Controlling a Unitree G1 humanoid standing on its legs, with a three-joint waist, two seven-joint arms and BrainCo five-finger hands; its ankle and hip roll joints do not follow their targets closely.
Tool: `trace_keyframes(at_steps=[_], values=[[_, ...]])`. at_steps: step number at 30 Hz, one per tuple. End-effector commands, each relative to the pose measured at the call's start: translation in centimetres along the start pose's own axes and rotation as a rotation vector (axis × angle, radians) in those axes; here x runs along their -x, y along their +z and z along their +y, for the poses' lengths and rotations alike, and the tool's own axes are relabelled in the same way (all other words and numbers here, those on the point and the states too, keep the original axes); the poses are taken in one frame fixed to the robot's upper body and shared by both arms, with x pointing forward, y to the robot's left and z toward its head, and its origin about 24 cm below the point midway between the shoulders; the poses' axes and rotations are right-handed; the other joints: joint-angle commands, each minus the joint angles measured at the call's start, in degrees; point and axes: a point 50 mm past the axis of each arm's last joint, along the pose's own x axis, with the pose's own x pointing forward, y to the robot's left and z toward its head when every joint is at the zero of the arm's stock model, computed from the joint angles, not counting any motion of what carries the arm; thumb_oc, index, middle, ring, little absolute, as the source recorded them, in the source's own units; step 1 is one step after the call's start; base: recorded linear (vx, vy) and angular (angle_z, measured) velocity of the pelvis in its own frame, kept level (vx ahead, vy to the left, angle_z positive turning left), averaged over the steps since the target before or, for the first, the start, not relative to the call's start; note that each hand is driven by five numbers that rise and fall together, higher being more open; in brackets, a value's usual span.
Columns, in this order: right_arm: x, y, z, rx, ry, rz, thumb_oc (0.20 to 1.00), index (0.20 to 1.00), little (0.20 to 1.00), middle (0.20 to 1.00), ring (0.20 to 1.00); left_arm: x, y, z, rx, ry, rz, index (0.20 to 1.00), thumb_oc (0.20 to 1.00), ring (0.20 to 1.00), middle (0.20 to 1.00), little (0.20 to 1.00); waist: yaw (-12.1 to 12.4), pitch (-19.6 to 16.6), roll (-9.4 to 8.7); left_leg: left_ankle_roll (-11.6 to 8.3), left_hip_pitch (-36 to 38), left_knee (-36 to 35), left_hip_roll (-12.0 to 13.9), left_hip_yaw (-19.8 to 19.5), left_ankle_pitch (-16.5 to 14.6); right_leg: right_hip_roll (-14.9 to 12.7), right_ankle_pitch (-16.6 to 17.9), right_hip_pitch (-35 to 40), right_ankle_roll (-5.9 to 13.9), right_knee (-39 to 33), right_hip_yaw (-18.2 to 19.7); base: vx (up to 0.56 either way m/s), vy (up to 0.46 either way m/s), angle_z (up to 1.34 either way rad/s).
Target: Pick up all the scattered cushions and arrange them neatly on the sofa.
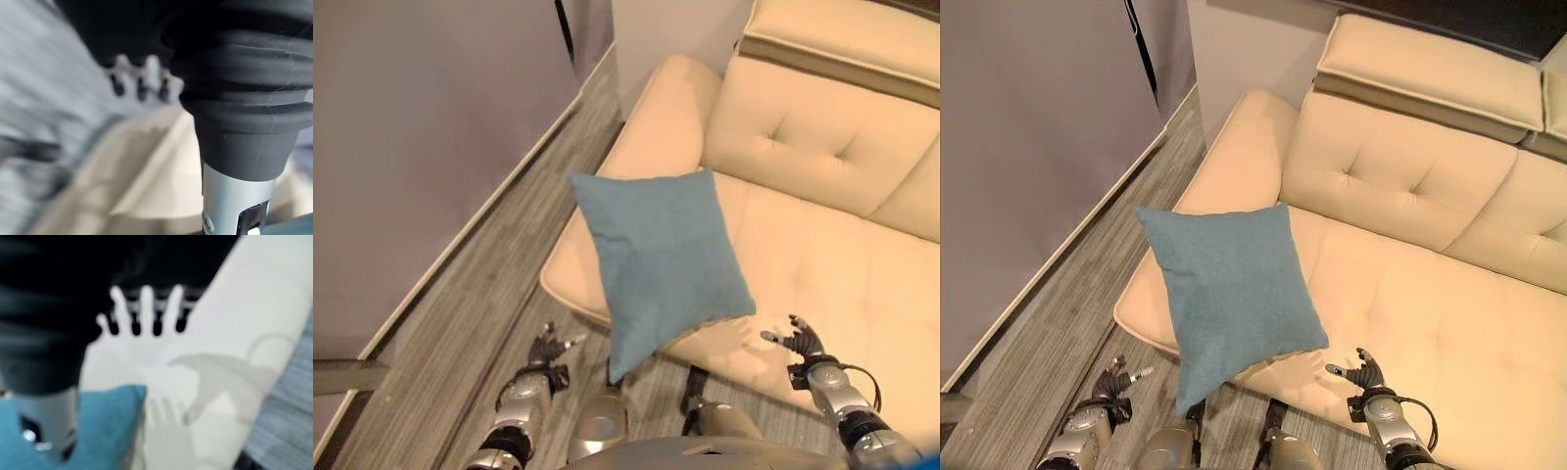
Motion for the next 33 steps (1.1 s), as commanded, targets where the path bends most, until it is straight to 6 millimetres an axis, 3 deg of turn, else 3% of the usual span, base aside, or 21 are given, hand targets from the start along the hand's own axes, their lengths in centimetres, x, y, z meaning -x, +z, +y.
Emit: trace_keyframes(at_steps=[1, 4, 14, 22, 27, 28, 29, 33], values=[[-0.7, 3.9, -1.1, -0.052, -0.072, -0.148, 1.0, 1.0, 1.0, 1.0, 1.0, -0.5, 4.2, 0.2, 0.083, 0.026, -0.18, 1.0, 1.0, 1.0, 1.0, 1.0, 1.1, 0.8, -1.91, -1.16, -0.2, 1.2, -1.0, -2.8, -2.6, -3.4, -2.0, 1.0, 4.43, 0.6, 0.8, 0.0, 0.0, 0.0], [-0.8, 4.6, -1.6, -0.052, -0.095, -0.177, 1.0, 1.0, 1.0, 1.0, 1.0, 0.0, 6.3, -1.1, 0.143, -0.041, -0.274, 1.0, 1.0, 1.0, 1.0, 1.0, 1.3, 1.6, -1.81, -1.17, -0.4, 1.1, -0.9, -2.9, -2.5, -3.6, -1.9, 0.7, 4.43, 0.6, 0.7, 0.0, -0.003, 0.07], [-1.4, 8.5, -3.1, -0.048, -0.147, -0.286, 1.0, 1.0, 1.0, 1.0, 1.0, 1.7, 10.0, -6.2, 0.258, -0.286, -0.402, 1.0, 1.0, 1.0, 1.0, 1.0, 1.1, 5.0, -0.23, -1.45, -3.2, 0.9, -0.6, -3.2, -1.4, -3.7, -1.3, -3.3, 4.18, 1.4, 1.0, -0.04, -0.013, -0.01], [-1.8, 10.6, -3.6, -0.064, -0.174, -0.324, 1.0, 1.0, 1.0, 1.0, 1.0, 2.9, 10.7, -9.4, 0.224, -0.434, -0.424, 1.0, 1.0, 1.0, 1.0, 1.0, 0.6, 5.9, 1.14, -1.75, -4.7, 0.5, -0.2, -3.5, -0.6, -3.5, -1.6, -6.3, 3.84, 3.1, 1.0, 0.0, -0.004, 0.0], [-1.8, 10.8, -3.7, -0.061, -0.18, -0.327, 1.0, 1.0, 1.0, 1.0, 1.0, 3.0, 10.9, -9.6, 0.217, -0.446, -0.433, 1.0, 1.0, 1.0, 1.0, 1.0, 0.5, 5.9, 1.2, -1.76, -4.9, 0.5, -0.2, -3.4, -0.6, -3.5, -1.7, -6.7, 3.83, 3.2, 1.2, 0.0, 0.0, 0.0], [-1.8, 11.5, -3.9, -0.058, -0.193, -0.349, 1.0, 1.0, 1.0, 1.0, 1.0, 3.3, 11.1, -10.1, 0.196, -0.469, -0.444, 1.0, 1.0, 1.0, 1.0, 1.0, 0.4, 6.2, 1.58, -1.89, -5.0, 0.6, 0.0, -3.2, -0.7, -3.3, -1.9, -7.1, 3.84, 3.5, 1.4, 0.0, 0.0, 0.0], [-1.9, 13.9, -5.3, -0.077, -0.236, -0.406, 1.0, 1.0, 1.0, 1.0, 1.0, 3.4, 11.4, -10.7, 0.127, -0.485, -0.466, 1.0, 1.0, 1.0, 1.0, 1.0, 0.2, 6.7, 2.33, -2.02, -6.2, 0.6, -0.1, -3.1, -0.3, -3.4, -1.8, -9.1, 3.81, 4.5, 1.9, 0.0, 0.0, 0.0], [-1.7, 16.8, -7.0, -0.123, -0.265, -0.477, 1.0, 1.0, 1.0, 1.0, 1.0, 3.3, 11.6, -11.2, 0.071, -0.498, -0.478, 1.0, 1.0, 1.0, 1.0, 1.0, 0.5, 7.4, 3.36, -2.2, -7.5, 0.7, 0.0, -2.8, -0.1, -3.6, -2.0, -11.5, 3.77, 6.2, 2.3, -0.02, -0.009, -0.14]])
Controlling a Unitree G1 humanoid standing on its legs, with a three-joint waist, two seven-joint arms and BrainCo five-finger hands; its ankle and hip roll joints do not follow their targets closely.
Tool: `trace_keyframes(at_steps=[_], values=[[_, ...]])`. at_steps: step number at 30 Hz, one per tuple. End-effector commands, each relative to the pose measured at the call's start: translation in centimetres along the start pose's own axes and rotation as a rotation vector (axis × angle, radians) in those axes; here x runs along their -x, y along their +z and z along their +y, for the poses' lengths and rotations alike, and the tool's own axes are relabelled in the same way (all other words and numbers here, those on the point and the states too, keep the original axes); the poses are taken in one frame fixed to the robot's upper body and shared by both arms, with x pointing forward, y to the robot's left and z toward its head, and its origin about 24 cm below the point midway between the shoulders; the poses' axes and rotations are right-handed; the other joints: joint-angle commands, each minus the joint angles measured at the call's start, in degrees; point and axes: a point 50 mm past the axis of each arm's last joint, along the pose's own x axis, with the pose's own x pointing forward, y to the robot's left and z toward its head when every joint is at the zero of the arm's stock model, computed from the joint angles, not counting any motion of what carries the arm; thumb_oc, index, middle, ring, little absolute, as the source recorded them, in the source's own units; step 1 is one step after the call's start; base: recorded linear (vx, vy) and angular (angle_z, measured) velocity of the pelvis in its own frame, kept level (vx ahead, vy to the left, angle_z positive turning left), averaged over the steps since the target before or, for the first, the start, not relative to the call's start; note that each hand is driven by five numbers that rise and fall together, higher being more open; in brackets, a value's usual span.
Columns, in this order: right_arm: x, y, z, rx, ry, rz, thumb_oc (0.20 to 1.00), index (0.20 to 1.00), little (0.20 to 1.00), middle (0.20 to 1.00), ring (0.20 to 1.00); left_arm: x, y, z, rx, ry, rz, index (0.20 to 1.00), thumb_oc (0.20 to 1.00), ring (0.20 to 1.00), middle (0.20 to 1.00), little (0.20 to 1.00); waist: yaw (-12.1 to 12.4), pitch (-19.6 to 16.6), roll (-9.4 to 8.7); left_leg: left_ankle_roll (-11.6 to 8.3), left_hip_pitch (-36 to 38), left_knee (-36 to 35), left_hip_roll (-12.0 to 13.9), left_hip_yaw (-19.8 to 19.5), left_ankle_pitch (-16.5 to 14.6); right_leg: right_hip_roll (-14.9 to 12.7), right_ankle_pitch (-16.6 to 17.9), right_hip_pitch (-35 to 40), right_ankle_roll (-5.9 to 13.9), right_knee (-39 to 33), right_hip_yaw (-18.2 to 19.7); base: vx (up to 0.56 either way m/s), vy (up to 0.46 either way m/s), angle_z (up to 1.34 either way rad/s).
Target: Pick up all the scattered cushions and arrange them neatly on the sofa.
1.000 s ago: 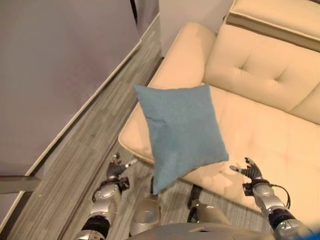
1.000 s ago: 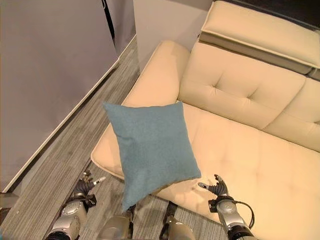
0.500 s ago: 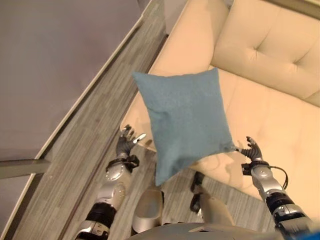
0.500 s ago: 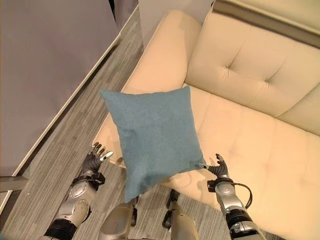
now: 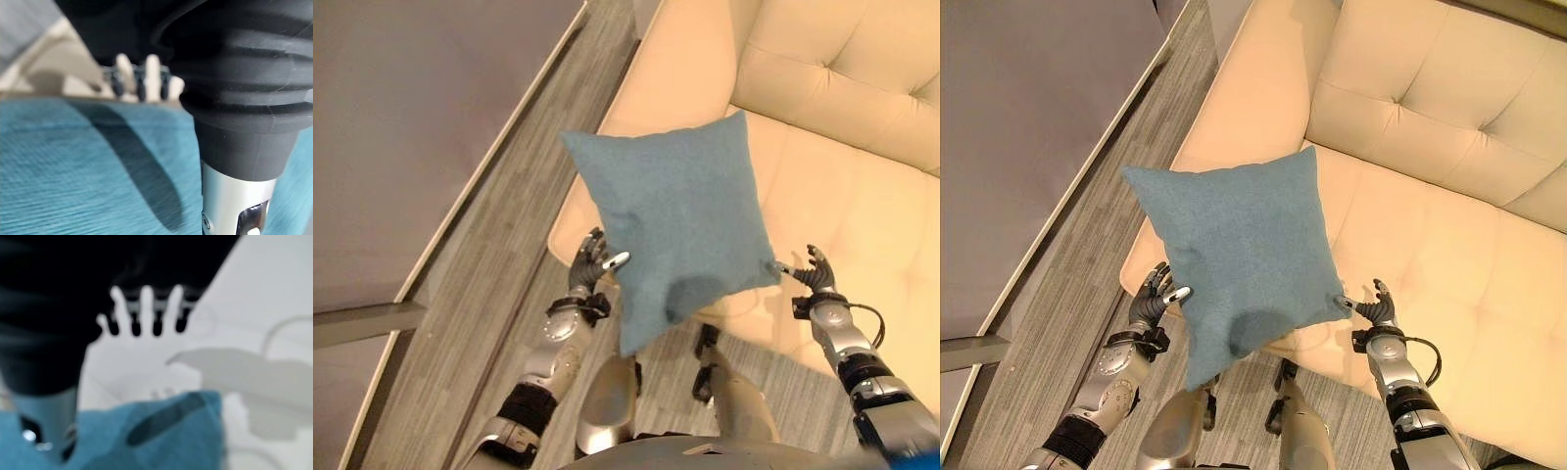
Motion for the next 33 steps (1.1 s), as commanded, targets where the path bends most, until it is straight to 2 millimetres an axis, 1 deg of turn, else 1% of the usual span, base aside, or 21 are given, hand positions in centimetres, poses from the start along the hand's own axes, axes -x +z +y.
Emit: trace_keyframes(at_steps=[1, 2, 4, 5, 6, 9, 10, 11, 12, 13, 14, 16, 17, 19, 21, 23, 24, 27, 29, 31, 33], values=[[-1.6, 4.3, -2.1, -0.038, -0.052, -0.134, 1.0, 1.0, 1.0, 1.0, 1.0, -0.3, 1.5, -1.5, -0.05, -0.065, -0.099, 1.0, 1.0, 1.0, 1.0, 1.0, 0.6, -0.9, -1.1, -2.58, -0.6, 0.5, -0.1, -3.1, -1.2, -3.8, -3.5, -4.7, 4.25, 6.8, 1.7, -0.02, 0.007, -0.04], [-1.6, 4.4, -2.1, -0.038, -0.052, -0.135, 1.0, 1.0, 1.0, 1.0, 1.0, -0.3, 1.5, -1.5, -0.05, -0.065, -0.099, 1.0, 1.0, 1.0, 1.0, 1.0, 0.6, -0.9, -1.1, -2.58, -0.6, 0.5, -0.1, -3.1, -1.2, -3.8, -3.5, -4.7, 4.25, 6.9, 1.7, -0.02, -0.005, -0.05], [-2.3, 6.1, -2.9, -0.039, -0.063, -0.17, 1.0, 1.0, 1.0, 1.0, 1.0, -0.4, 1.8, -1.7, -0.06, -0.079, -0.109, 1.0, 1.0, 1.0, 1.0, 1.0, 1.0, -0.7, -0.5, -2.68, -1.8, 0.5, -0.1, -3.0, -0.9, -4.0, -3.6, -6.4, 4.16, 7.6, 1.8, -0.01, -0.017, -0.05], [-2.7, 7.4, -3.6, -0.042, -0.074, -0.19, 1.0, 1.0, 1.0, 1.0, 1.0, -0.6, 2.0, -2.1, -0.061, -0.095, -0.118, 1.0, 1.0, 1.0, 1.0, 1.0, 1.4, -0.4, 0.24, -2.92, -3.0, 0.5, 0.0, -3.2, -0.6, -4.4, -3.6, -8.0, 4.16, 8.3, 1.6, -0.01, -0.022, -0.03], [-2.7, 7.4, -3.6, -0.042, -0.074, -0.19, 1.0, 1.0, 1.0, 1.0, 1.0, -0.6, 2.1, -2.1, -0.06, -0.095, -0.119, 1.0, 1.0, 1.0, 1.0, 1.0, 1.4, -0.4, 0.24, -2.92, -3.0, 0.6, 0.0, -3.3, -0.6, -4.4, -3.6, -8.0, 4.16, 8.3, 1.6, -0.01, -0.033, -0.01], [-3.3, 9.3, -4.4, -0.038, -0.085, -0.221, 1.0, 1.0, 1.0, 1.0, 1.0, -0.9, 2.7, -2.8, -0.07, -0.125, -0.143, 1.0, 1.0, 1.0, 1.0, 1.0, 1.9, 0.0, 1.24, -3.21, -4.8, 0.6, 0.1, -3.5, -0.1, -4.6, -3.8, -10.0, 4.09, 9.0, 1.6, 0.0, 0.0, 0.0], [-3.3, 9.3, -4.4, -0.038, -0.085, -0.222, 1.0, 1.0, 1.0, 1.0, 1.0, -0.9, 2.7, -2.8, -0.07, -0.125, -0.143, 1.0, 1.0, 1.0, 1.0, 1.0, 1.8, 0.0, 1.24, -3.21, -4.8, 0.6, 0.1, -3.5, -0.1, -4.6, -3.8, -10.1, 4.09, 9.1, 1.6, -0.01, -0.044, 0.01], [-3.7, 11.5, -4.7, -0.052, -0.076, -0.261, 1.0, 1.0, 1.0, 1.0, 1.0, -1.4, 4.0, -3.6, -0.073, -0.156, -0.19, 1.0, 1.0, 1.0, 1.0, 1.0, 2.3, 0.5, 1.74, -3.39, -6.9, 0.7, 0.1, -3.7, 0.3, -4.8, -3.7, -12.7, 4.1, 9.9, 1.9, 0.0, 0.0, 0.0], [-3.7, 11.5, -4.7, -0.052, -0.076, -0.262, 1.0, 1.0, 1.0, 1.0, 1.0, -1.4, 4.0, -3.6, -0.073, -0.155, -0.191, 1.0, 1.0, 1.0, 1.0, 1.0, 2.3, 0.5, 1.74, -3.39, -6.9, 0.7, 0.1, -3.7, 0.3, -4.8, -3.7, -12.8, 4.09, 9.9, 1.9, -0.02, -0.04, -0.02], [-3.8, 12.3, -4.9, -0.056, -0.078, -0.276, 1.0, 1.0, 1.0, 1.0, 1.0, -1.6, 4.5, -3.8, -0.073, -0.163, -0.209, 1.0, 1.0, 1.0, 1.0, 1.0, 2.3, 0.6, 1.87, -3.46, -7.7, 0.8, 0.1, -3.7, 0.5, -4.9, -3.7, -13.7, 4.11, 10.2, 2.0, 0.0, 0.0, 0.0], [-3.9, 13.3, -5.0, -0.095, -0.068, -0.293, 1.0, 1.0, 1.0, 1.0, 1.0, -1.9, 5.7, -4.6, -0.081, -0.189, -0.253, 1.0, 1.0, 1.0, 1.0, 1.0, 2.6, 1.0, 2.19, -3.65, -9.3, 0.9, 0.1, -3.8, 0.8, -5.1, -3.6, -15.4, 4.19, 10.4, 2.1, 0.0, 0.0, 0.0], [-4.0, 13.8, -5.1, -0.096, -0.065, -0.3, 1.0, 1.0, 1.0, 1.0, 1.0, -2.0, 6.1, -4.7, -0.087, -0.196, -0.268, 1.0, 1.0, 1.0, 1.0, 1.0, 2.6, 0.9, 2.22, -3.73, -10.1, 0.9, 0.2, -3.9, 1.0, -5.0, -3.5, -16.2, 4.19, 10.5, 2.2, 0.0, 0.0, 0.0], [-3.9, 14.9, -4.5, -0.115, -0.03, -0.332, 1.0, 1.0, 1.0, 1.0, 1.0, -2.2, 7.2, -5.3, -0.095, -0.216, -0.31, 1.0, 1.0, 1.0, 1.0, 1.0, 2.8, 1.2, 2.38, -3.95, -11.2, 0.7, 0.3, -4.0, 1.4, -5.0, -3.3, -17.7, 4.33, 10.7, 2.2, 0.0, 0.0, 0.0], [-3.9, 15.4, -4.4, -0.111, -0.021, -0.339, 1.0, 1.0, 1.0, 1.0, 1.0, -2.3, 7.5, -5.5, -0.096, -0.219, -0.321, 1.0, 1.0, 1.0, 1.0, 1.0, 2.8, 1.3, 2.4, -4.05, -11.7, 0.6, 0.4, -4.2, 1.5, -5.0, -3.2, -18.3, 4.34, 10.8, 2.2, 0.0, 0.0, 0.0], [-3.7, 17.0, -3.2, -0.134, 0.04, -0.377, 1.0, 1.0, 1.0, 1.0, 1.0, -2.6, 8.4, -6.3, -0.092, -0.24, -0.355, 1.0, 1.0, 1.0, 1.0, 1.0, 2.8, 1.7, 2.42, -4.32, -13.0, 0.3, 0.4, -4.1, 1.8, -5.0, -3.0, -19.9, 4.37, 10.9, 2.5, 0.0, 0.0, 0.0], [-3.6, 17.8, -2.2, -0.185, 0.076, -0.389, 1.0, 1.0, 1.0, 1.0, 1.0, -2.8, 9.2, -7.0, -0.086, -0.255, -0.383, 1.0, 1.0, 1.0, 1.0, 1.0, 2.9, 2.0, 2.6, -4.45, -13.9, 0.3, 0.3, -4.2, 2.0, -5.0, -2.8, -20.8, 4.43, 10.9, 2.6, 0.0, 0.003, 0.02], [-3.6, 17.8, -2.2, -0.185, 0.076, -0.39, 1.0, 1.0, 1.0, 1.0, 1.0, -2.8, 9.2, -7.0, -0.086, -0.255, -0.383, 1.0, 1.0, 1.0, 1.0, 1.0, 2.9, 2.0, 2.59, -4.45, -13.9, 0.3, 0.3, -4.2, 2.0, -5.0, -2.8, -20.9, 4.43, 10.9, 2.6, 0.01, 0.005, 0.03], [-3.0, 18.5, 0.7, -0.291, 0.173, -0.4, 1.0, 1.0, 1.0, 1.0, 1.0, -3.2, 9.9, -8.0, -0.075, -0.258, -0.403, 1.0, 1.0, 1.0, 1.0, 1.0, 2.8, 2.6, 2.75, -4.65, -14.1, 0.0, 0.4, -4.1, 2.2, -4.8, -2.8, -21.3, 4.38, 10.9, 2.7, 0.01, 0.001, 0.01], [-2.4, 18.8, 2.5, -0.417, 0.239, -0.4, 1.0, 1.0, 1.0, 1.0, 1.0, -3.5, 10.1, -8.4, -0.075, -0.256, -0.409, 1.0, 1.0, 1.0, 1.0, 1.0, 2.5, 2.8, 2.81, -4.71, -13.8, -0.1, 0.3, -4.1, 2.1, -4.8, -3.0, -21.1, 4.33, 11.1, 2.6, 0.0, 0.0, 0.0], [-1.6, 18.7, 4.8, -0.534, 0.315, -0.39, 1.0, 1.0, 1.0, 1.0, 1.0, -3.6, 9.9, -8.7, -0.072, -0.252, -0.402, 1.0, 1.0, 1.0, 1.0, 1.0, 2.2, 2.8, 2.83, -4.84, -13.3, -0.1, 0.2, -4.1, 1.9, -4.8, -3.3, -20.8, 4.24, 11.2, 2.7, 0.03, 0.005, 0.04], [-1.0, 18.6, 6.5, -0.571, 0.373, -0.377, 1.0, 1.0, 1.0, 1.0, 1.0, -3.9, 9.9, -8.9, -0.068, -0.243, -0.4, 1.0, 1.0, 1.0, 1.0, 1.0, 2.0, 2.9, 2.82, -4.88, -12.8, -0.1, 0.2, -4.1, 1.7, -4.8, -3.4, -20.5, 4.1, 11.4, 2.7, 0.01, 0.002, 0.02]])
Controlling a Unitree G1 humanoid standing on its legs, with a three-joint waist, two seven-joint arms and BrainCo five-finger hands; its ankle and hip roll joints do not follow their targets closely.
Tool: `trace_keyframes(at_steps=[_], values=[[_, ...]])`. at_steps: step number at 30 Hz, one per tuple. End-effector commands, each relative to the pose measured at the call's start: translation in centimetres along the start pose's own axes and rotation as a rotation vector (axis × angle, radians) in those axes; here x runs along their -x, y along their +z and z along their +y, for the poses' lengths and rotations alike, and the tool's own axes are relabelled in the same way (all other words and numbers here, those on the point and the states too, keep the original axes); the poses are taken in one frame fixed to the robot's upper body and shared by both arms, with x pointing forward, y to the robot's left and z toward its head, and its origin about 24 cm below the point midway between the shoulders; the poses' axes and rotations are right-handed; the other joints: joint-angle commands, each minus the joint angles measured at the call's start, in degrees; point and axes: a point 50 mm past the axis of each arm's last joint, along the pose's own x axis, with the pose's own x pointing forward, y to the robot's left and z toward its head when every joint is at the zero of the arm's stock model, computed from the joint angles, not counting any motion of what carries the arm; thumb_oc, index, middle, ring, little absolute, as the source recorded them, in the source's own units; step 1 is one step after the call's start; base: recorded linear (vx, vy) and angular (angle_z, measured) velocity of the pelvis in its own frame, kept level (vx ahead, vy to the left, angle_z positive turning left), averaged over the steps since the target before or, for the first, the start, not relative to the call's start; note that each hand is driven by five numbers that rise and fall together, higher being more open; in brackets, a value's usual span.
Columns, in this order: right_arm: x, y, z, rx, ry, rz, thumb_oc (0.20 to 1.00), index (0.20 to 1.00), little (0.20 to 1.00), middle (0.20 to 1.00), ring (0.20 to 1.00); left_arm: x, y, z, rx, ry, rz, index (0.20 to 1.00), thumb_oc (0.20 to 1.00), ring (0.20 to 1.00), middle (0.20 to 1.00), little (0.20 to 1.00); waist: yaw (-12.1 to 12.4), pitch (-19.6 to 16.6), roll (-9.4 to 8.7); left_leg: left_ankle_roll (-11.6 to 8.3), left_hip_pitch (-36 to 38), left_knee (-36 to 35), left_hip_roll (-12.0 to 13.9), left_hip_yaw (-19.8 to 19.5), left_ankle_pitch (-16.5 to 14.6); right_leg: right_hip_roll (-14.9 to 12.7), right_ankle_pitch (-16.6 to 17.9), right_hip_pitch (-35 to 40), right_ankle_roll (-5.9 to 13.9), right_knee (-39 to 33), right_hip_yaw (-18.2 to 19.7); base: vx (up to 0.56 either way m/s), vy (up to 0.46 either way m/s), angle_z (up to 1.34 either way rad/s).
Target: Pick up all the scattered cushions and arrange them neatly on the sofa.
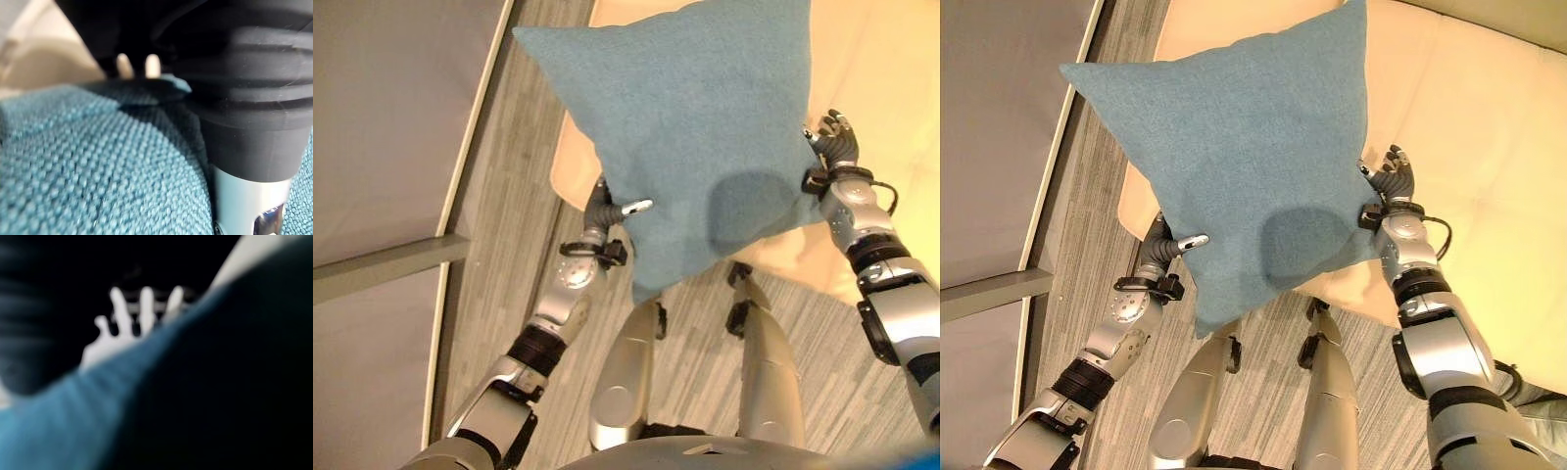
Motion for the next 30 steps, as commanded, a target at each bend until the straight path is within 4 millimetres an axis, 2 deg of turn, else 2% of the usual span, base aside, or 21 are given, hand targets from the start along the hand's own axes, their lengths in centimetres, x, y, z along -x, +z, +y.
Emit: trace_keyframes(at_steps=[1, 3, 4, 8, 9, 10, 11, 14, 19, 23, 24, 25, 27, 29, 30], values=[[1.6, -0.8, 7.1, -0.107, 0.28, -0.029, 1.0, 1.0, 1.0, 1.0, 1.0, -1.7, 1.9, -4.3, -0.005, -0.13, -0.095, 1.0, 1.0, 1.0, 1.0, 1.0, 0.2, 0.0, -2.25, -4.5, 5.2, -1.0, 0.6, -2.2, -3.3, -2.0, 0.2, 5.0, 6.18, -6.2, 1.4, 0.0, 0.0, 0.0], [2.1, -1.5, 7.9, -0.117, 0.31, -0.014, 1.0, 1.0, 1.0, 1.0, 1.0, -1.7, 1.8, -4.3, -0.003, -0.122, -0.092, 1.0, 1.0, 1.0, 1.0, 1.0, 0.1, 0.0, -2.37, -4.52, 5.6, -1.0, 0.6, -2.1, -3.4, -2.0, 0.3, 5.4, 6.19, -6.3, 1.4, 0.0, 0.0, 0.0], [3.1, -2.6, 9.3, -0.126, 0.354, 0.005, 1.0, 1.0, 1.0, 1.0, 1.0, -1.9, 1.7, -4.3, -0.004, -0.104, -0.092, 1.0, 1.0, 1.0, 1.0, 1.0, -0.3, 0.2, -2.66, -4.52, 6.0, -1.0, 0.6, -2.0, -3.4, -2.0, 0.4, 6.0, 6.18, -6.6, 1.4, 0.0, 0.0, 0.0], [5.1, -4.3, 12.1, -0.16, 0.442, 0.04, 1.0, 1.0, 1.0, 1.0, 1.0, -2.3, 1.6, -4.0, -0.011, -0.049, -0.094, 1.0, 1.0, 1.0, 1.0, 1.0, -0.8, 0.3, -3.19, -4.55, 6.9, -1.0, 0.7, -2.0, -3.5, -1.8, 0.8, 7.3, 6.13, -7.4, 1.4, 0.0, 0.0, 0.0], [5.5, -4.6, 12.6, -0.186, 0.461, 0.05, 0.831, 0.831, 0.831, 0.831, 0.831, -2.4, 1.6, -3.9, -0.018, -0.034, -0.096, 0.802, 0.802, 0.802, 0.802, 0.802, -0.9, 0.4, -3.35, -4.52, 7.1, -1.0, 0.7, -2.0, -3.5, -1.6, 0.8, 7.6, 6.11, -7.6, 1.4, 0.0, 0.0, 0.0], [5.9, -4.8, 13.1, -0.186, 0.481, 0.052, 0.831, 0.831, 0.831, 0.831, 0.831, -2.3, 1.4, -3.8, -0.019, -0.025, -0.09, 0.802, 0.802, 0.802, 0.802, 0.802, -1.0, 0.4, -3.48, -4.53, 7.4, -1.0, 0.7, -2.0, -3.5, -1.6, 0.8, 7.9, 6.08, -7.7, 1.4, 0.0, 0.0, 0.0], [6.3, -4.8, 13.6, -0.206, 0.501, 0.052, 0.203, 0.203, 0.203, 0.203, 0.203, -2.2, 1.1, -3.6, -0.009, -0.008, -0.08, 0.2, 0.2, 0.2, 0.2, 0.2, -1.0, 0.5, -3.61, -4.53, 7.6, -1.0, 0.7, -2.0, -3.5, -1.6, 0.8, 8.3, 6.03, -7.7, 1.3, 0.0, 0.0, 0.0], [7.1, -4.9, 14.3, -0.247, 0.521, 0.048, 0.2, 0.2, 0.2, 0.2, 0.2, -1.6, -0.1, -3.0, 0.04, 0.038, -0.033, 0.2, 0.2, 0.2, 0.2, 0.2, -1.0, 0.6, -4.06, -4.56, 8.6, -0.9, 0.8, -2.2, -3.6, -1.4, 0.7, 9.7, 5.9, -8.1, 1.3, 0.0, -0.002, -0.01], [7.8, -5.3, 14.1, -0.271, 0.527, 0.043, 0.2, 0.2, 0.2, 0.2, 0.2, -1.0, -1.2, -1.9, 0.051, 0.091, 0.01, 0.2, 0.2, 0.2, 0.2, 0.2, -1.3, 0.1, -4.77, -4.58, 10.8, -1.0, 1.0, -2.3, -4.0, -1.2, 0.4, 12.2, 5.81, -8.4, 1.0, 0.0, 0.0, 0.0], [8.2, -6.9, 11.6, -0.233, 0.472, 0.066, 0.2, 0.2, 0.2, 0.2, 0.2, 0.2, -2.4, 0.0, 0.061, 0.152, 0.053, 0.2, 0.2, 0.2, 0.2, 0.2, -1.6, -1.0, -6.14, -4.43, 14.8, -1.0, 1.2, -2.7, -5.0, -0.5, -0.6, 16.7, 5.47, -8.4, 0.6, 0.04, -0.008, 0.02], [8.2, -6.9, 11.6, -0.233, 0.472, 0.066, 0.2, 0.2, 0.2, 0.2, 0.2, 0.2, -2.4, 0.0, 0.061, 0.152, 0.054, 0.2, 0.2, 0.2, 0.2, 0.2, -1.6, -1.0, -6.13, -4.43, 14.9, -1.0, 1.2, -2.7, -5.0, -0.5, -0.6, 16.7, 5.47, -8.5, 0.6, 0.06, -0.001, 0.03], [8.4, -7.9, 10.0, -0.232, 0.434, 0.091, 0.2, 0.2, 0.2, 0.2, 0.2, 0.9, -2.9, 0.7, 0.063, 0.169, 0.074, 0.2, 0.2, 0.2, 0.2, 0.2, -1.7, -1.7, -6.86, -4.09, 16.8, -1.0, 1.3, -2.6, -5.6, -0.2, -0.7, 19.0, 5.46, -8.9, 0.6, 0.06, 0.004, 0.01], [9.1, -9.3, 8.2, -0.217, 0.392, 0.124, 0.2, 0.2, 0.2, 0.2, 0.2, 1.9, -3.7, 1.3, 0.083, 0.18, 0.109, 0.2, 0.2, 0.2, 0.2, 0.2, -2.1, -2.6, -7.47, -3.94, 18.7, -0.8, 1.2, -2.5, -6.2, 0.0, -0.7, 21.7, 5.65, -9.9, 0.4, 0.07, 0.005, -0.04], [9.8, -10.2, 6.8, -0.194, 0.366, 0.14, 0.2, 0.2, 0.2, 0.2, 0.2, 2.7, -4.2, 1.7, 0.086, 0.181, 0.131, 0.2, 0.2, 0.2, 0.2, 0.2, -2.6, -3.3, -8.05, -3.67, 19.8, -0.4, 1.0, -2.6, -6.7, 0.1, -0.7, 23.7, 5.72, -10.8, 0.2, 0.02, 0.008, -0.01], [9.8, -10.2, 6.8, -0.194, 0.366, 0.14, 0.2, 0.2, 0.2, 0.2, 0.2, 2.7, -4.2, 1.7, 0.086, 0.181, 0.131, 0.2, 0.2, 0.2, 0.2, 0.2, -2.6, -3.3, -8.04, -3.67, 19.9, -0.4, 1.0, -2.6, -6.7, 0.1, -0.7, 23.7, 5.72, -10.8, 0.2, 0.1, 0.079, -0.01]])
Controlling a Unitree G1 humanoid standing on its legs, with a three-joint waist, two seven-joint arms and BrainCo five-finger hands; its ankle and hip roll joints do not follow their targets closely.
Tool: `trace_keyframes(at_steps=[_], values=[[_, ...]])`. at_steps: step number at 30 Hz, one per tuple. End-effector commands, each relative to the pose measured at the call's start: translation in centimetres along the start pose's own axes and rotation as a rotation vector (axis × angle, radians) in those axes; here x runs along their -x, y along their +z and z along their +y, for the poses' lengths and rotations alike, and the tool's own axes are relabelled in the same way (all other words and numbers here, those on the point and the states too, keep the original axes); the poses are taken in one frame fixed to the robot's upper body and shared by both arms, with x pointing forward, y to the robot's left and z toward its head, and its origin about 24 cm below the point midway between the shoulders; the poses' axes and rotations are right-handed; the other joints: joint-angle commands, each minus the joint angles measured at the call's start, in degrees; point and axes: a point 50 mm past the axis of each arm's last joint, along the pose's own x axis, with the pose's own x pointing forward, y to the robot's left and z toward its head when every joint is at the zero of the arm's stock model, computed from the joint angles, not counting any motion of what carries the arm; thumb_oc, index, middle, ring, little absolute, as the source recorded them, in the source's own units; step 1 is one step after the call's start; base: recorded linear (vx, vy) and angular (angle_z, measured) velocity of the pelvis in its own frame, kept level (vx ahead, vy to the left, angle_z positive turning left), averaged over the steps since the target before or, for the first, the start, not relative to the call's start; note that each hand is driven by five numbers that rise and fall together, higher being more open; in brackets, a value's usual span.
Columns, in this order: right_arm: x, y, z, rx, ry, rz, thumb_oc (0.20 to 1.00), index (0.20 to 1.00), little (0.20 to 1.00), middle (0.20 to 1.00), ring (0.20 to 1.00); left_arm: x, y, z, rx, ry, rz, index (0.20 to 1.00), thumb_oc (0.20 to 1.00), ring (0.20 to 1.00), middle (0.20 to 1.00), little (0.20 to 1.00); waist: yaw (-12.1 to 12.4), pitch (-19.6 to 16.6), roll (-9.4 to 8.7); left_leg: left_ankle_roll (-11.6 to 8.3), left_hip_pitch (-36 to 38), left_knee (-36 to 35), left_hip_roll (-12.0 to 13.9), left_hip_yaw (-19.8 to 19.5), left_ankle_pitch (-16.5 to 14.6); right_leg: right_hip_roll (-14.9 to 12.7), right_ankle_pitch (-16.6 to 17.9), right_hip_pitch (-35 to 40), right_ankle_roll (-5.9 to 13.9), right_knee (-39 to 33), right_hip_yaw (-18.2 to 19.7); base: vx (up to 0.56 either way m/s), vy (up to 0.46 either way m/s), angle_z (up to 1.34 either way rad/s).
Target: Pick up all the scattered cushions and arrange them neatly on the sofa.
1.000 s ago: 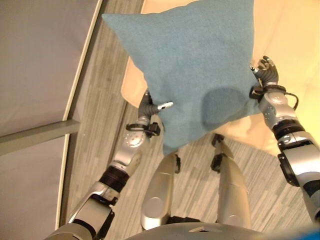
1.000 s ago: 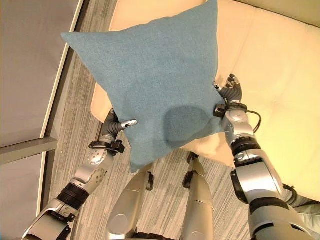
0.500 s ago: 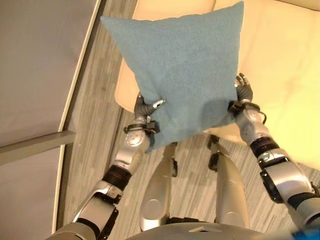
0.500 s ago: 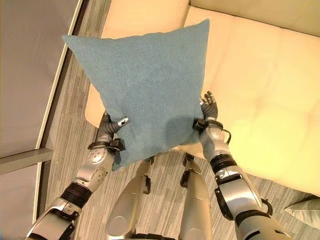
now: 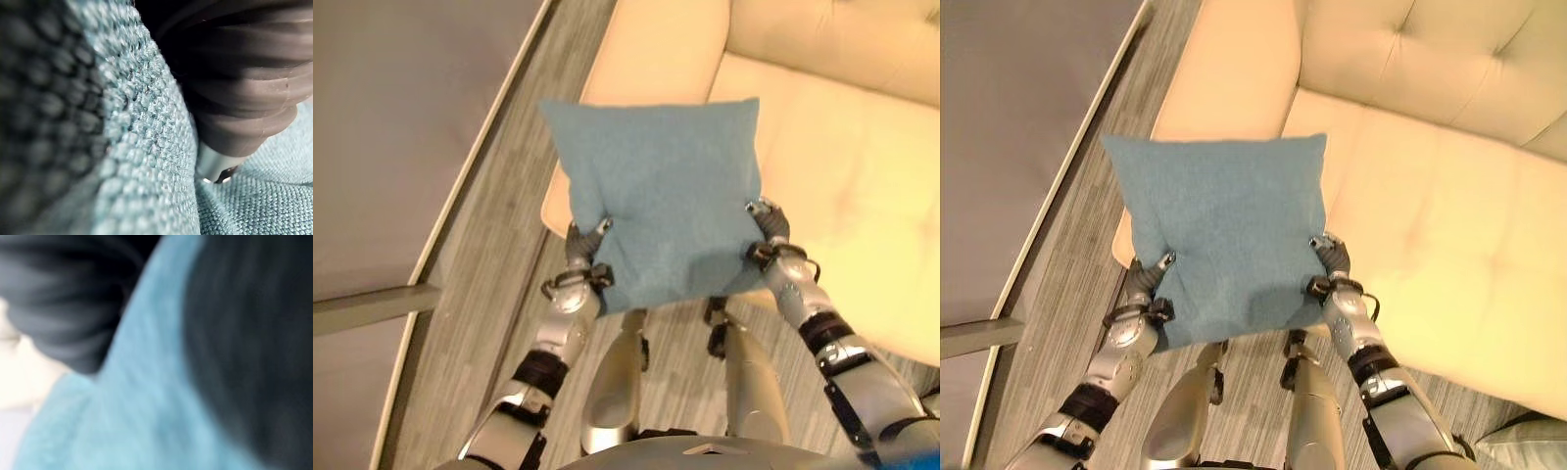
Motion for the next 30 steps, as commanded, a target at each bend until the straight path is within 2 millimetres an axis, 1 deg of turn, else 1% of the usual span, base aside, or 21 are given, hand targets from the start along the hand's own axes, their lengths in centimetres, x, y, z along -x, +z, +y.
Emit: trace_keyframes(at_steps=[1, 3, 4, 5, 7, 8, 10, 11, 13, 14, 17, 18, 19, 20, 21, 22, 23, 25, 27, 29, 30], values=[[0.8, 1.1, 5.0, -0.053, 0.214, -0.106, 0.2, 0.2, 0.2, 0.2, 0.2, 0.1, 2.2, -2.6, 0.051, -0.158, -0.094, 0.2, 0.2, 0.2, 0.2, 0.2, 0.4, -1.3, -4.2, -1.76, 6.9, 2.1, -1.3, -3.1, -7.0, -1.2, 1.8, 10.6, 6.14, -10.8, 1.9, 0.09, 0.07, -0.01], [0.8, 1.1, 5.0, -0.053, 0.214, -0.106, 0.2, 0.2, 0.2, 0.2, 0.2, 0.1, 2.2, -2.6, 0.051, -0.158, -0.094, 0.2, 0.2, 0.2, 0.2, 0.2, 0.3, -1.5, -4.26, -1.72, 6.6, 2.1, -1.3, -3.2, -6.9, -1.3, 1.9, 10.4, 6.16, -10.9, 1.8, 0.07, 0.077, -0.13], [1.5, 0.2, 3.8, -0.062, 0.181, -0.084, 0.2, 0.2, 0.2, 0.2, 0.2, 0.8, 1.4, -1.7, 0.057, -0.151, -0.063, 0.2, 0.2, 0.2, 0.2, 0.2, 0.2, -2.7, -4.77, -1.08, 7.8, 4.1, -2.1, -4.4, -8.6, -1.1, 1.7, 12.2, 6.31, -11.3, 3.2, 0.08, 0.114, -0.25], [1.8, -0.1, 3.4, -0.063, 0.17, -0.074, 0.2, 0.2, 0.2, 0.2, 0.2, 1.0, 1.1, -1.3, 0.053, -0.145, -0.051, 0.2, 0.2, 0.2, 0.2, 0.2, 0.1, -3.6, -5.0, -0.9, 8.8, 4.2, -2.2, -4.4, -9.2, -1.1, 1.7, 13.1, 6.4, -11.6, 3.5, 0.11, 0.159, -0.3], [2.5, -0.9, 2.5, -0.055, 0.152, -0.058, 0.2, 0.2, 0.2, 0.2, 0.2, 1.5, 0.6, -0.7, 0.058, -0.132, -0.032, 0.2, 0.2, 0.2, 0.2, 0.2, 0.2, -5.0, -5.41, -0.4, 10.8, 5.2, -3.4, -6.0, -10.7, -1.2, 1.9, 15.0, 6.77, -12.1, 4.6, 0.09, 0.18, -0.25], [3.1, -1.7, 1.9, -0.029, 0.136, -0.035, 0.2, 0.2, 0.2, 0.2, 0.2, 1.8, 0.1, -0.2, 0.052, -0.127, -0.008, 0.2, 0.2, 0.2, 0.2, 0.2, -0.3, -6.8, -5.44, 0.06, 12.4, 5.1, -3.9, -5.6, -11.4, -1.4, 2.3, 16.0, 7.28, -12.3, 5.3, 0.07, 0.172, -0.3], [3.5, -2.1, 1.5, -0.03, 0.124, -0.023, 0.2, 0.2, 0.2, 0.2, 0.2, 2.0, -0.4, 0.0, 0.044, -0.121, 0.01, 0.2, 0.2, 0.2, 0.2, 0.2, -0.6, -7.5, -5.36, 0.51, 13.6, 5.1, -4.3, -5.2, -12.0, -1.7, 2.7, 16.5, 7.63, -12.5, 5.9, 0.05, 0.174, -0.3], [3.7, -2.2, 1.3, 0.009, 0.118, -0.026, 0.2, 0.2, 0.2, 0.2, 0.2, 2.1, -0.3, 0.0, 0.044, -0.122, 0.005, 0.2, 0.2, 0.2, 0.2, 0.2, -0.8, -8.2, -5.3, 0.83, 14.4, 4.9, -4.7, -4.8, -12.2, -2.1, 3.4, 16.8, 8.21, -12.7, 6.3, 0.01, 0.242, -0.26], [4.0, -2.5, 1.1, 0.038, 0.108, -0.019, 0.2, 0.2, 0.2, 0.2, 0.2, 2.3, -0.5, 0.2, 0.044, -0.114, 0.014, 0.2, 0.2, 0.2, 0.2, 0.2, -1.0, -9.2, -5.27, 1.65, 15.7, 4.3, -5.5, -3.5, -12.5, -2.9, 5.4, 16.3, 9.83, -12.8, 7.0, -0.05, 0.232, -0.67], [4.3, -2.3, 1.1, 0.078, 0.095, -0.038, 0.2, 0.2, 0.2, 0.2, 0.2, 2.4, -0.4, 0.1, 0.03, -0.111, 0.006, 0.2, 0.2, 0.2, 0.2, 0.2, -1.4, -10.0, -5.13, 2.27, 17.2, 3.1, -6.1, -1.6, -12.4, -3.3, 7.3, 15.6, 11.44, -13.0, 7.8, -0.1, 0.21, -1.0], [4.4, -2.2, 1.2, 0.098, 0.082, -0.053, 0.2, 0.2, 0.2, 0.2, 0.2, 2.3, 0.0, 0.1, 0.022, -0.101, -0.013, 0.2, 0.2, 0.2, 0.2, 0.2, -1.2, -9.8, -4.85, 2.56, 17.5, 3.1, -5.9, -0.1, -12.3, -3.5, 6.9, 14.9, 11.95, -11.1, 6.8, -0.12, 0.104, -1.0], [4.6, -2.3, 1.4, 0.086, 0.075, -0.059, 0.2, 0.2, 0.2, 0.2, 0.2, 2.2, 0.4, 0.2, 0.007, -0.103, -0.03, 0.2, 0.2, 0.2, 0.2, 0.2, -0.1, -9.1, -4.05, 2.73, 17.8, 3.6, -5.3, 2.0, -12.2, -4.0, 4.5, 15.3, 11.13, -7.0, 1.8, -0.17, 0.064, -0.82], [4.6, -2.3, 1.4, 0.095, 0.078, -0.061, 0.2, 0.2, 0.2, 0.2, 0.2, 2.2, 0.5, 0.2, 0.003, -0.103, -0.036, 0.2, 0.2, 0.2, 0.2, 0.2, 0.1, -9.3, -3.86, 2.85, 17.5, 3.8, -5.0, 2.9, -11.9, -4.1, 3.5, 15.4, 10.58, -5.0, -0.3, -0.21, 0.068, -0.91], [4.7, -2.5, 1.5, 0.093, 0.087, -0.051, 0.2, 0.2, 0.2, 0.2, 0.2, 2.3, 0.5, 0.2, 0.008, -0.102, -0.034, 0.2, 0.2, 0.2, 0.2, 0.2, 0.3, -9.4, -3.75, 2.82, 17.8, 3.7, -4.7, 3.6, -11.7, -3.8, 2.0, 15.9, 10.01, -3.4, -1.5, -0.11, 0.007, -0.91], [4.7, -2.6, 1.8, 0.09, 0.098, -0.049, 0.2, 0.2, 0.2, 0.2, 0.2, 2.2, 0.5, 0.3, 0.009, -0.097, -0.033, 0.2, 0.2, 0.2, 0.2, 0.2, 0.4, -9.8, -3.79, 2.9, 18.0, 3.6, -4.4, 4.1, -11.6, -3.0, 0.5, 16.5, 9.48, -2.1, -1.7, -0.07, -0.062, -0.94], [4.7, -2.7, 2.0, 0.1, 0.112, -0.045, 0.2, 0.2, 0.2, 0.2, 0.2, 2.3, 0.3, 0.4, 0.018, -0.087, -0.023, 0.2, 0.2, 0.2, 0.2, 0.2, 1.2, -10.8, -4.25, 2.47, 18.1, 3.8, -4.0, 5.1, -11.4, -2.0, -0.8, 19.1, 8.78, -4.4, -2.4, -0.06, -0.129, -0.49], [4.6, -2.5, 2.2, 0.097, 0.12, -0.049, 0.2, 0.2, 0.2, 0.2, 0.2, 2.4, 0.2, 0.6, 0.024, -0.078, -0.018, 0.2, 0.2, 0.2, 0.2, 0.2, 1.7, -10.9, -4.82, 2.03, 18.0, 4.2, -3.8, 5.9, -11.2, -1.9, -0.7, 20.1, 8.3, -6.3, -3.3, -0.03, -0.158, -0.32], [4.6, -2.2, 2.1, 0.115, 0.124, -0.061, 0.2, 0.2, 0.2, 0.2, 0.2, 2.6, 0.1, 0.7, 0.03, -0.077, -0.011, 0.2, 0.2, 0.2, 0.2, 0.2, 2.1, -11.2, -5.08, 1.2, 17.9, 5.7, -2.7, 6.4, -11.2, -0.9, -1.3, 21.2, 7.59, -7.8, -2.7, 0.04, -0.193, -0.57], [4.6, -1.6, 1.9, 0.126, 0.12, -0.078, 0.2, 0.2, 0.2, 0.2, 0.2, 2.7, -0.3, 0.8, 0.055, -0.073, 0.007, 0.2, 0.2, 0.2, 0.2, 0.2, 2.1, -11.3, -5.46, -0.17, 17.4, 8.6, -1.0, 6.3, -10.8, 0.4, -1.9, 22.7, 6.52, -9.4, -2.8, 0.09, -0.253, -0.29], [4.6, -0.9, 1.5, 0.121, 0.102, -0.107, 0.2, 0.2, 0.2, 0.2, 0.2, 2.7, -0.4, 0.1, 0.061, -0.092, 0.013, 0.2, 0.2, 0.2, 0.2, 0.2, 1.8, -9.9, -5.68, -1.86, 14.8, 14.9, 0.6, 5.8, -8.1, 1.3, -2.1, 24.6, 5.3, -11.1, -3.6, -0.01, -0.255, 0.14], [4.6, -0.8, 1.2, 0.121, 0.087, -0.114, 0.2, 0.2, 0.2, 0.2, 0.2, 2.7, -0.6, -0.2, 0.063, -0.098, 0.023, 0.2, 0.2, 0.2, 0.2, 0.2, 1.8, -9.4, -5.92, -2.4, 13.3, 17.7, 1.1, 5.7, -6.7, 1.3, -2.1, 25.2, 4.84, -11.6, -4.2, -0.04, -0.237, 0.19]])
